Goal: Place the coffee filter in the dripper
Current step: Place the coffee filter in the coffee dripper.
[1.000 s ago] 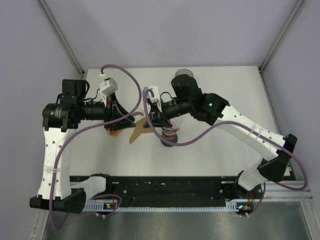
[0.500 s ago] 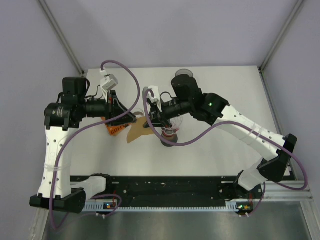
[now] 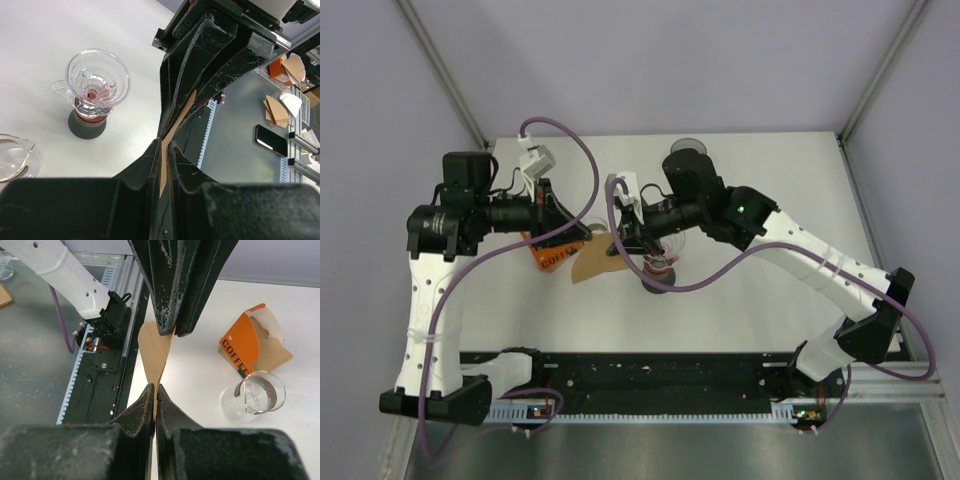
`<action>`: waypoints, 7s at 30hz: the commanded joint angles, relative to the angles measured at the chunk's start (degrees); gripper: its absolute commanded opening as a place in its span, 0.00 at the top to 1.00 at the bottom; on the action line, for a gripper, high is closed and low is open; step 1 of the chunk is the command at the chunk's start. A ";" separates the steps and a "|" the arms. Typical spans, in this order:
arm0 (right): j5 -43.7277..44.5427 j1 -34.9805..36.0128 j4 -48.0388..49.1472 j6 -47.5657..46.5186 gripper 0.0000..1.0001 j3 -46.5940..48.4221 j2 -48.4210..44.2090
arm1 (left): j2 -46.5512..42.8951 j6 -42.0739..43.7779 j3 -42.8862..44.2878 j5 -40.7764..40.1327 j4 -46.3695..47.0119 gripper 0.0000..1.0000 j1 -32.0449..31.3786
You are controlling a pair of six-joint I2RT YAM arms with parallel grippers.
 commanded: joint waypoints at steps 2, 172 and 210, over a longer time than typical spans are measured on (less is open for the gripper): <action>-1.39 -0.12 0.65 -0.47 1.00 0.93 -0.71 | 0.64 -4.22 2.65 -0.19 4.92 0.82 0.14; 2.39 -5.65 34.48 23.43 1.00 -11.11 -14.95 | -12.19 -1.14 -5.17 -17.85 27.24 0.54 -14.28; -8.69 -5.31 2.77 12.01 0.45 7.16 -7.49 | -4.63 34.98 7.14 -25.06 -9.49 1.00 -14.72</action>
